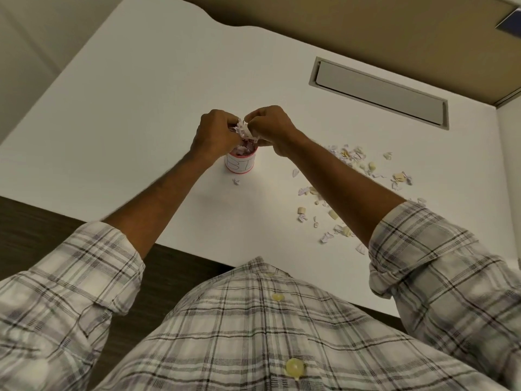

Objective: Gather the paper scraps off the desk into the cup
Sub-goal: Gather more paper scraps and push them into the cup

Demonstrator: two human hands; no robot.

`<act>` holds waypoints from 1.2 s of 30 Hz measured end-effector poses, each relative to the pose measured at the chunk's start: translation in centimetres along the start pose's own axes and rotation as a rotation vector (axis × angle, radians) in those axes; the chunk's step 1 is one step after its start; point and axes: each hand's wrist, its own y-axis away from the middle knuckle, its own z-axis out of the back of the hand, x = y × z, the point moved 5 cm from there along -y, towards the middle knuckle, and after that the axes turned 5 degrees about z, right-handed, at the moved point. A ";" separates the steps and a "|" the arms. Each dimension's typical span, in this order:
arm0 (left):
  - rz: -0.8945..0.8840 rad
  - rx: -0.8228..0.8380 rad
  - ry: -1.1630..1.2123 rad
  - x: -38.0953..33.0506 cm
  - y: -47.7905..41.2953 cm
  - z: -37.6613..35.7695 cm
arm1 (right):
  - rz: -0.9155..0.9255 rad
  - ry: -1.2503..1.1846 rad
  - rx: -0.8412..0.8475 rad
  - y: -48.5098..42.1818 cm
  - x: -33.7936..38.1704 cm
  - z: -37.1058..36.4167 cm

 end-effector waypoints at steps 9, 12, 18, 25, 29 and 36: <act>0.045 0.004 -0.015 -0.2 -0.2 0.2 | 0.034 0.014 -0.057 -0.6 -0.4 1.1; 0.043 -0.002 -0.027 -0.2 -0.2 0.2 | 0.063 0.011 -0.063 -0.4 -0.5 1.1; 0.023 -0.034 0.010 -0.2 0.0 0.2 | 0.264 0.105 -0.178 -0.4 -0.6 1.7; -0.187 0.255 -0.472 -0.6 0.2 -3.3 | 0.349 0.382 -0.279 1.6 -5.9 2.7; -0.149 0.359 -0.683 -0.7 -0.9 -4.6 | 0.382 0.612 -0.063 2.8 -11.5 1.4; -0.051 0.417 -0.804 0.1 -2.6 -6.8 | 0.822 0.885 0.296 6.3 -13.6 -4.5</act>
